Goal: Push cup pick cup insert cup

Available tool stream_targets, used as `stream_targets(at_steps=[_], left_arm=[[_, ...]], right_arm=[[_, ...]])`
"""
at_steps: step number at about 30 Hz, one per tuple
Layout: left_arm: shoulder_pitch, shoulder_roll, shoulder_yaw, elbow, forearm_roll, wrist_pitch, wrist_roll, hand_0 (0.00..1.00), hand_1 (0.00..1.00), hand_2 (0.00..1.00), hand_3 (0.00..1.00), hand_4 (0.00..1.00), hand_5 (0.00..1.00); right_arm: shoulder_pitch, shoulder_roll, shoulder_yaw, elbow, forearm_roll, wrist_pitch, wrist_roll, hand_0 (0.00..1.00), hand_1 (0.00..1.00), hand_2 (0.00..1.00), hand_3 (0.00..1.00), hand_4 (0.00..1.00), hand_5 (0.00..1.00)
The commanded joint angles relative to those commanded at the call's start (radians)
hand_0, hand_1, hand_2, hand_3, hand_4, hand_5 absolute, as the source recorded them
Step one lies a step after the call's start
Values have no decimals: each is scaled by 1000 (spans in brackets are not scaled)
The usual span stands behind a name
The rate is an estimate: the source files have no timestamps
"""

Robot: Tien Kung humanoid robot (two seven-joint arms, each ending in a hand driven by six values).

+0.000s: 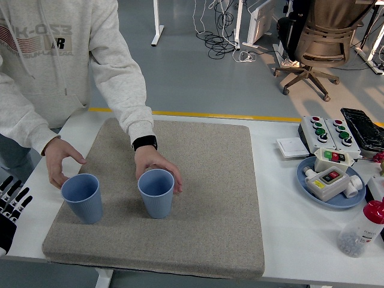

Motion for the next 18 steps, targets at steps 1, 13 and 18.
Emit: stream_targets(at_steps=[1, 13, 18], left_arm=[[0, 0, 0, 0, 0, 0, 0, 854, 863, 920, 874, 594, 998], [-1, 0, -3, -1, 2, -1, -1, 855, 862, 918, 869, 593, 998], [-7, 1, -8, -2, 3, -1, -1, 854, 862, 917, 867, 594, 998]], right_arm=[[0, 0, 0, 0, 0, 0, 0, 667, 604, 619, 565, 101, 444], [-1, 2, 11, 0, -15, 0, -4, 667, 605, 620, 565, 101, 444], [0, 4, 19, 0, -25, 1, -7, 667, 604, 619, 565, 101, 444]])
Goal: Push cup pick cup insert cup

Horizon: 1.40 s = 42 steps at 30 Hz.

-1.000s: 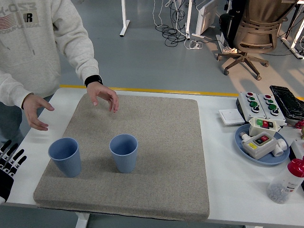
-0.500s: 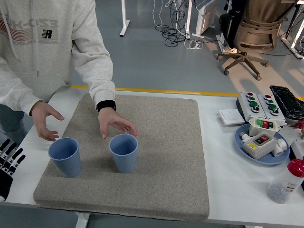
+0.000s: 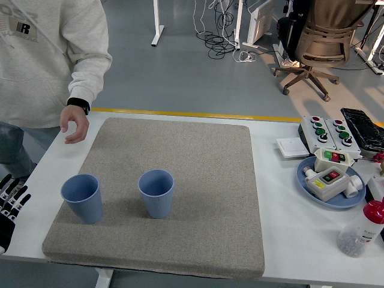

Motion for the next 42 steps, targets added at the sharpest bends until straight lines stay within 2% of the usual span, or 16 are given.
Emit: stream_targets(at_steps=[4, 5, 16, 17, 23, 34, 35, 40, 42], left_arm=[[2, -1, 0, 0, 4, -3, 1, 854, 862, 917, 867, 594, 998], [2, -1, 0, 0, 5, -5, 1, 846, 851, 894, 833, 595, 998], [3, -2, 0, -3, 31, -5, -5, 839, 848, 890, 825, 595, 998], [4, -3, -1, -3, 33, -6, -4, 821, 827, 860, 792, 596, 998], [2, -2, -1, -5, 44, -8, -5, 811, 821, 850, 773, 597, 998], [3, -2, 5, -8, 57, -14, -5, 809, 817, 845, 769, 597, 998], [3, -2, 6, -8, 60, -14, -4, 787, 797, 811, 744, 599, 998], [5, 0, 10, -10, 73, -16, -5, 787, 797, 811, 744, 599, 998], [7, 0, 17, -13, 83, -11, -12, 764, 772, 779, 708, 598, 998]], right_arm=[[1, 1, 4, 0, -7, 1, -2, 667, 604, 619, 565, 101, 444], [1, 1, 5, 0, -9, 1, -2, 667, 605, 619, 565, 101, 445], [1, 1, 6, 1, -8, -1, -4, 667, 605, 619, 565, 101, 444], [1, 1, 6, 0, -8, -1, -4, 667, 604, 619, 565, 101, 444], [4, 0, -1, 0, 3, -1, -1, 667, 605, 619, 565, 101, 443], [6, -1, -11, 0, 16, -2, 2, 667, 605, 619, 564, 101, 443], [6, -1, -13, 0, 19, -2, 3, 667, 605, 619, 565, 101, 445], [5, -2, -21, 0, 31, -2, 6, 667, 605, 619, 565, 101, 445], [5, -2, -19, 0, 28, -2, 5, 667, 604, 619, 564, 100, 443]])
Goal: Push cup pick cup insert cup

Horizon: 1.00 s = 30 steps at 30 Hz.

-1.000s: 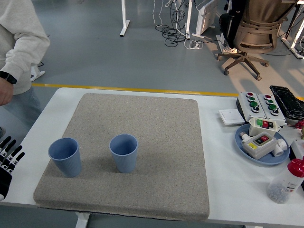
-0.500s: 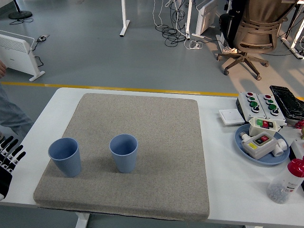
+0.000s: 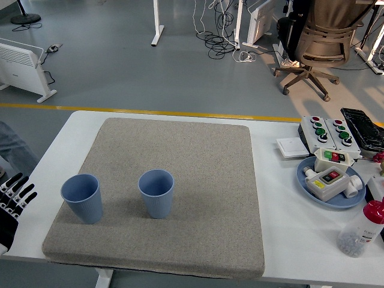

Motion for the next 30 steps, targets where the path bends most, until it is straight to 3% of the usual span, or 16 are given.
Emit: stream_targets(at_steps=[4, 5, 10, 11, 16, 17, 22, 23, 30], left_arm=[[6, 0, 5, -4, 26, 19, -7, 764, 772, 779, 708, 598, 998], [8, 0, 5, -5, 34, 22, -7, 447, 543, 525, 528, 596, 998], [38, 8, 19, -36, 139, 62, -38, 447, 543, 525, 528, 596, 998], [43, 12, 17, -41, 162, 52, -30, 349, 488, 474, 468, 597, 998], [64, 34, 2, -64, 225, -23, 7, 349, 488, 474, 468, 597, 998], [70, 41, 4, -73, 242, -44, 14, 319, 471, 451, 424, 599, 998], [94, 48, 12, -88, 307, -124, 35, 319, 471, 451, 424, 599, 998], [96, 47, 12, -88, 311, -130, 36, 413, 478, 449, 407, 603, 998], [111, 59, 38, -97, 363, -188, 63, 419, 487, 444, 400, 616, 998]], right_arm=[[-1, 0, 3, 0, -4, 0, -1, 667, 604, 619, 564, 100, 443], [-1, 0, 3, 0, -5, 0, -1, 667, 605, 619, 564, 100, 443], [-4, -1, 9, 0, -14, 1, -3, 667, 605, 619, 564, 100, 443], [-4, -1, 10, 0, -15, 1, -3, 667, 605, 619, 564, 100, 445], [-5, -1, 15, 0, -20, 2, -4, 667, 605, 619, 564, 100, 445], [-6, -1, 16, 0, -21, 2, -4, 667, 604, 619, 564, 100, 445], [-9, 0, 21, 0, -27, 4, -5, 667, 604, 619, 564, 100, 445], [-9, 1, 21, 0, -28, 4, -5, 667, 604, 619, 564, 100, 446], [-5, 2, 18, 0, -23, 6, -5, 667, 604, 619, 564, 100, 446]])
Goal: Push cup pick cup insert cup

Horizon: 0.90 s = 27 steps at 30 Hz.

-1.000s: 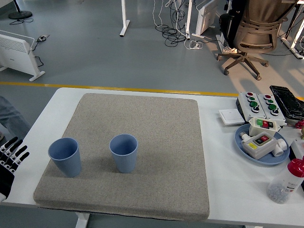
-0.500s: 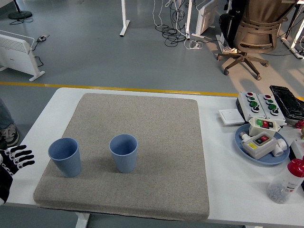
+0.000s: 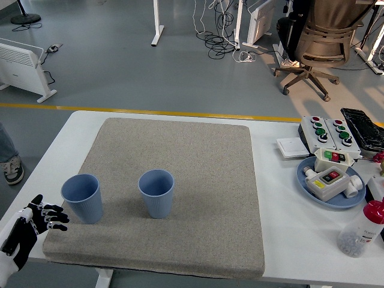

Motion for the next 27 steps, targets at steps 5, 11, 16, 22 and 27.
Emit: stream_targets(at_steps=[5, 11, 16, 22, 27], left_arm=[[-15, 1, 23, -1, 26, 8, 0, 506, 516, 449, 402, 619, 998], [-45, -1, 74, 25, 62, 25, 1, 506, 516, 449, 402, 619, 998], [-79, -7, 107, 64, 75, 44, -8, 520, 540, 456, 409, 614, 998], [-119, -14, 137, 116, 90, 66, -16, 579, 561, 460, 416, 620, 998], [-143, -19, 154, 147, 90, 84, -25, 588, 567, 465, 419, 636, 998]], right_arm=[[3, 1, -2, 0, 4, 1, 0, 667, 604, 619, 564, 100, 446], [5, 1, -5, 1, 8, 1, 0, 667, 604, 619, 564, 100, 446], [5, 2, -6, 1, 9, 1, 0, 667, 604, 618, 564, 100, 447], [6, 2, -10, 1, 13, 1, 0, 667, 604, 619, 564, 99, 447], [8, 0, -12, 1, 17, -1, 0, 667, 604, 619, 564, 99, 448]])
